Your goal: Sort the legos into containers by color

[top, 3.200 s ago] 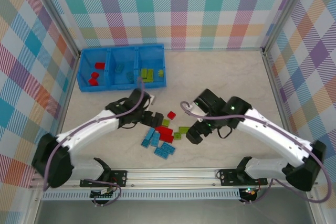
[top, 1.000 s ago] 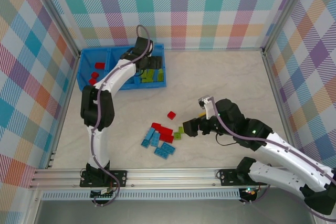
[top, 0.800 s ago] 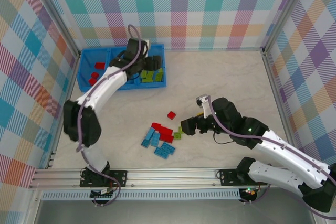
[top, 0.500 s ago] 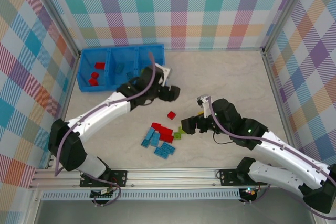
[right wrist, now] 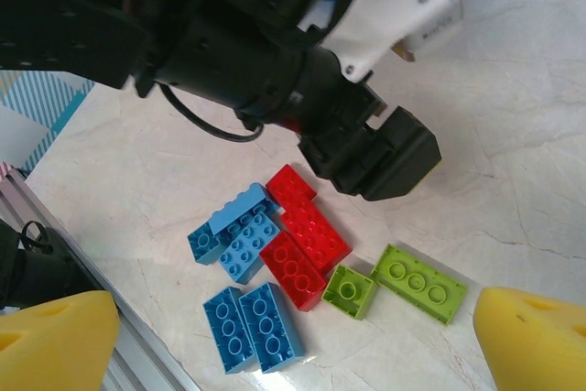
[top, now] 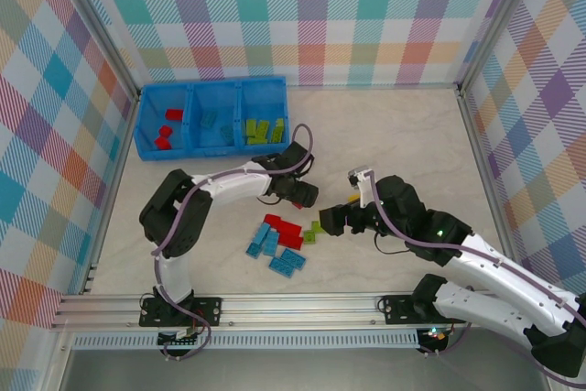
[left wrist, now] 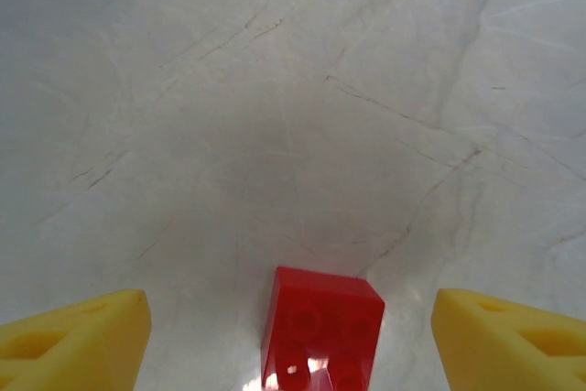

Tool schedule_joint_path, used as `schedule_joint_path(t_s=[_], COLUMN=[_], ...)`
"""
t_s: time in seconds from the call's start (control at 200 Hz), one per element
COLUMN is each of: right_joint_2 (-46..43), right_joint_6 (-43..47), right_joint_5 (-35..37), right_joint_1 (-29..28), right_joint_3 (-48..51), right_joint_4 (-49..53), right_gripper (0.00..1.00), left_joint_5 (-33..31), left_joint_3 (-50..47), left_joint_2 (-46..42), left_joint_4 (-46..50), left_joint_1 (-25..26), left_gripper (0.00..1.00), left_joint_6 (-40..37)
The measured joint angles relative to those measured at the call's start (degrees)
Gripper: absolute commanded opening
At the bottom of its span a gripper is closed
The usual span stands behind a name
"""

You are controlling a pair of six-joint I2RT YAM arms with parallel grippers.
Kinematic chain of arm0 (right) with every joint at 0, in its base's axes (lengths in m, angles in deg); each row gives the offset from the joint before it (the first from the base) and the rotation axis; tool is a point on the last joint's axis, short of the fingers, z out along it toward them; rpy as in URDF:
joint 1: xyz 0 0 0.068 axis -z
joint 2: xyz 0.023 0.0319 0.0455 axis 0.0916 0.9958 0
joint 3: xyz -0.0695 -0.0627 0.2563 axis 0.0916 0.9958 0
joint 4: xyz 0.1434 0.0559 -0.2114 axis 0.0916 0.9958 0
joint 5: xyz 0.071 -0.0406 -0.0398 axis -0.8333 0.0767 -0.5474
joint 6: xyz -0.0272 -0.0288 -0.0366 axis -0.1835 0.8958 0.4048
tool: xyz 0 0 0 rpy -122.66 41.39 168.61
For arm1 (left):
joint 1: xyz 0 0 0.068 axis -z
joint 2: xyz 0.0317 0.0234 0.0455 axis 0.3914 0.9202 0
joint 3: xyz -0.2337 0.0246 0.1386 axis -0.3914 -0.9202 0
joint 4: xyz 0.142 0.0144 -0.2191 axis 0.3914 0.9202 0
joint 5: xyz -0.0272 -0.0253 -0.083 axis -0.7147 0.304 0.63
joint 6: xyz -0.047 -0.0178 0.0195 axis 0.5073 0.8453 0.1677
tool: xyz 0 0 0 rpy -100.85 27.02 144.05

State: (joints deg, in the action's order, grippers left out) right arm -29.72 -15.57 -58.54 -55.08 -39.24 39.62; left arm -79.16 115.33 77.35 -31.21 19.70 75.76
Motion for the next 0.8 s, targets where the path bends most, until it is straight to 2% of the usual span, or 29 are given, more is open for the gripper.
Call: schedule_joint_path(t_s=[0.27,0.51,0.805], right_joint_2=[-0.37,-0.37,-0.37], right_joint_6=[-0.02,-0.04,-0.50], right_joint_5=[0.00,0.00,0.00], right_joint_1=[0.00,0.00,0.00], right_joint_3=[0.63,0.81,0.83], right_joint_4=[0.00,0.00,0.00], right_gripper=[1.00,1.00,1.00], left_joint_5=[0.79,0.76,0.13], left_joint_3=[0.35,0.37,-0.35], left_joint_2=[1.51,2.82,2.05], left_joint_4=[0.24,0.57,-0.02], left_joint_1=[0.35,0.37,0.31], left_gripper=[0.52,0.50,0.33], left_joint_6=[-0.72,-0.92,-0.74])
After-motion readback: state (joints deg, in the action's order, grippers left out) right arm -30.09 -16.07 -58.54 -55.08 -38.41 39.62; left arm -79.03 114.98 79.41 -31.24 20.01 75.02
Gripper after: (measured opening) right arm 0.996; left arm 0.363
